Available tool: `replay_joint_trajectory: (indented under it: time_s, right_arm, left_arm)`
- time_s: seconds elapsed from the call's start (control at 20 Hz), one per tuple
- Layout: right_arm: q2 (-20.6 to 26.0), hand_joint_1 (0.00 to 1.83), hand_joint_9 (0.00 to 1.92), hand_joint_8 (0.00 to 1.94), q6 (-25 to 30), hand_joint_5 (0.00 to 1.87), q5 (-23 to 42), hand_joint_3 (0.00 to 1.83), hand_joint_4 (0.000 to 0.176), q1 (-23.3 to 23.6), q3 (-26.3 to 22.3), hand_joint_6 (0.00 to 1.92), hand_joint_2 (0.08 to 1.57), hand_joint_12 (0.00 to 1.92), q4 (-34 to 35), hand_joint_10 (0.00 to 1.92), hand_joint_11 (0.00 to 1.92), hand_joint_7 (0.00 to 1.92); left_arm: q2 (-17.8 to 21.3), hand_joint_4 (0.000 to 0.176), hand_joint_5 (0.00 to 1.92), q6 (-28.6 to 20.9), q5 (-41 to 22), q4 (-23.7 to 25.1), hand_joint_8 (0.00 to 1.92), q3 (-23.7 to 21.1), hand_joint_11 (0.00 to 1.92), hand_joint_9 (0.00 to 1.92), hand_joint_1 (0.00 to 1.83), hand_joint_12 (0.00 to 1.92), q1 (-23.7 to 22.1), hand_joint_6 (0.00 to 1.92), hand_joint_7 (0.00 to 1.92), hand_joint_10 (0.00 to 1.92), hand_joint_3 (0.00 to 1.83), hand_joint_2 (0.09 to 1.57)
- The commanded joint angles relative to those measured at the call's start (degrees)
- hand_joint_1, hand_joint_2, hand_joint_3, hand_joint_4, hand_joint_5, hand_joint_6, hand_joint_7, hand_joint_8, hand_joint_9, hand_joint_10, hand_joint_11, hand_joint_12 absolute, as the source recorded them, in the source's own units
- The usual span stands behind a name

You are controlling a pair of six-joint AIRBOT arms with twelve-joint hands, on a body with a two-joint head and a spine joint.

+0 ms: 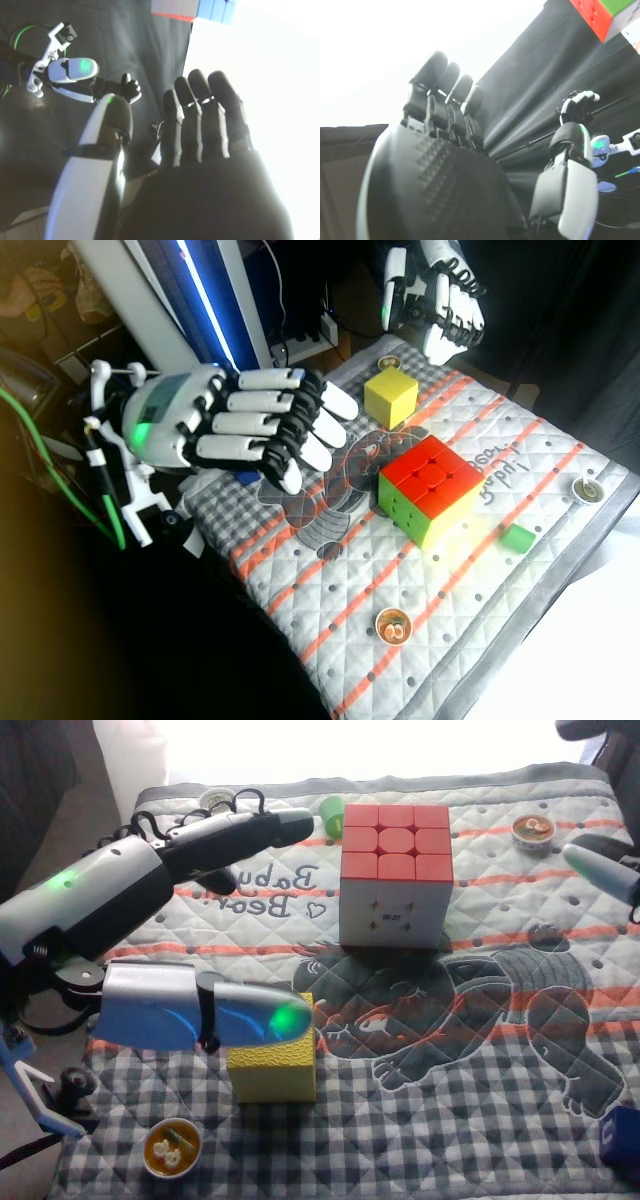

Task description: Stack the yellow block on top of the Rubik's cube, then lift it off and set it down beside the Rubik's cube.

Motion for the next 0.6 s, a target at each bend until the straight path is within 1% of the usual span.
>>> replay_joint_trajectory:
  time_s: [0.0, 0.05, 0.1, 0.15, 0.2, 0.25, 0.3, 0.35, 0.4, 0.45, 0.5, 0.55]
  right_arm:
    - [0.0, 0.75, 0.35, 0.63, 0.4, 0.43, 7.1, 0.05, 0.000, 0.3, 0.1, 0.59, 1.10, 1.48, -0.4, 0.91, 0.03, 0.53]
    - [0.0, 0.76, 0.32, 0.67, 0.5, 0.43, 7.1, 0.02, 0.000, 0.2, 0.0, 0.60, 1.11, 1.50, -0.4, 0.95, 0.02, 0.50]
    - [-0.1, 0.76, 0.27, 0.74, 0.5, 0.39, 7.1, 0.02, 0.000, 0.2, 0.1, 0.67, 1.12, 1.56, -0.4, 1.03, 0.01, 0.45]
    - [-0.1, 0.78, 0.24, 0.79, 0.5, 0.37, 7.1, 0.01, 0.000, 0.2, 0.1, 0.72, 1.12, 1.59, -0.4, 1.08, 0.00, 0.43]
    - [-0.1, 0.76, 0.26, 0.87, 0.5, 0.34, 7.1, 0.01, 0.000, 0.2, 0.1, 0.81, 1.13, 1.59, -0.4, 1.11, 0.05, 0.42]
    - [-0.1, 0.74, 0.26, 0.92, 0.5, 0.32, 7.1, 0.01, 0.000, 0.2, 0.1, 0.89, 1.13, 1.61, -0.4, 1.13, 0.05, 0.41]
    - [-0.1, 0.76, 0.27, 0.96, 0.5, 0.32, 7.1, 0.00, 0.000, 0.2, 0.1, 0.94, 1.12, 1.62, -0.4, 1.15, 0.05, 0.41]
    - [-0.1, 0.75, 0.26, 0.97, 0.5, 0.32, 7.1, 0.00, 0.000, 0.2, 0.1, 0.95, 1.12, 1.62, -0.4, 1.15, 0.04, 0.40]
    - [-0.1, 0.73, 0.27, 0.97, 0.5, 0.32, 7.1, 0.01, 0.000, 0.2, 0.1, 0.95, 1.13, 1.62, -0.4, 1.15, 0.04, 0.41]
    - [-0.1, 0.73, 0.26, 0.97, 0.5, 0.32, 7.1, 0.01, 0.000, 0.2, 0.1, 0.95, 1.13, 1.62, -0.4, 1.15, 0.04, 0.41]
    - [-0.1, 0.74, 0.24, 0.97, 0.5, 0.30, 7.1, 0.01, 0.000, 0.2, 0.1, 0.95, 1.13, 1.65, -0.4, 1.17, 0.01, 0.39]
    - [-0.1, 0.76, 0.23, 0.97, 0.5, 0.30, 7.1, 0.00, 0.000, 0.2, 0.1, 0.95, 1.12, 1.66, -0.4, 1.18, 0.00, 0.37]
  left_arm:
    - [0.2, 0.109, 0.27, -0.5, 7.5, 1.3, 0.02, 0.0, 0.00, 0.16, 0.63, 1.22, -0.8, 0.02, 0.32, 0.43, 0.04, 0.83]
    - [0.2, 0.089, 0.29, -0.5, 7.5, 1.4, 0.01, 0.0, 0.00, 0.23, 0.63, 1.23, -1.0, 0.01, 0.36, 0.36, 0.02, 0.84]
    - [0.2, 0.084, 0.28, -0.5, 6.9, 1.6, 0.00, 0.0, 0.00, 0.26, 0.60, 1.23, -1.1, 0.00, 0.35, 0.29, 0.01, 0.87]
    - [0.2, 0.086, 0.28, -0.5, 5.7, 1.9, 0.00, 0.0, 0.00, 0.25, 0.61, 1.23, -1.3, 0.00, 0.34, 0.27, 0.00, 0.87]
    - [0.1, 0.113, 0.30, -0.5, 3.4, 2.5, 0.00, 0.0, 0.00, 0.22, 0.63, 1.25, -1.6, 0.01, 0.31, 0.27, 0.00, 0.85]
    - [-0.1, 0.112, 0.34, -0.5, 1.6, 2.8, 0.01, 0.2, 0.00, 0.22, 0.69, 1.30, -1.8, 0.01, 0.32, 0.28, 0.00, 0.83]
    - [-0.7, 0.100, 0.38, -0.5, -1.7, 2.8, 0.01, 0.7, 0.00, 0.23, 0.72, 1.31, -2.4, 0.03, 0.33, 0.29, 0.00, 0.81]
    - [-1.4, 0.137, 0.37, -0.5, -4.6, 2.8, 0.00, 1.4, 0.00, 0.23, 0.68, 1.28, -3.1, 0.01, 0.33, 0.27, 0.00, 0.82]
    - [-2.1, 0.138, 0.36, -0.4, -7.6, 2.8, 0.00, 2.1, 0.00, 0.17, 0.69, 1.16, -3.6, 0.01, 0.28, 0.23, 0.00, 0.82]
    - [-2.9, 0.146, 0.34, -0.3, -10.7, 2.8, 0.00, 2.8, 0.00, 0.14, 0.66, 1.05, -4.1, 0.00, 0.25, 0.20, 0.00, 0.83]
    - [-3.2, 0.153, 0.34, -0.3, -12.4, 2.8, 0.00, 3.2, 0.00, 0.14, 0.66, 1.00, -4.1, 0.00, 0.25, 0.17, 0.00, 0.82]
    - [-3.7, 0.153, 0.31, -0.3, -14.3, 2.8, 0.00, 3.7, 0.00, 0.14, 0.65, 0.96, -4.1, 0.00, 0.25, 0.15, 0.00, 0.82]
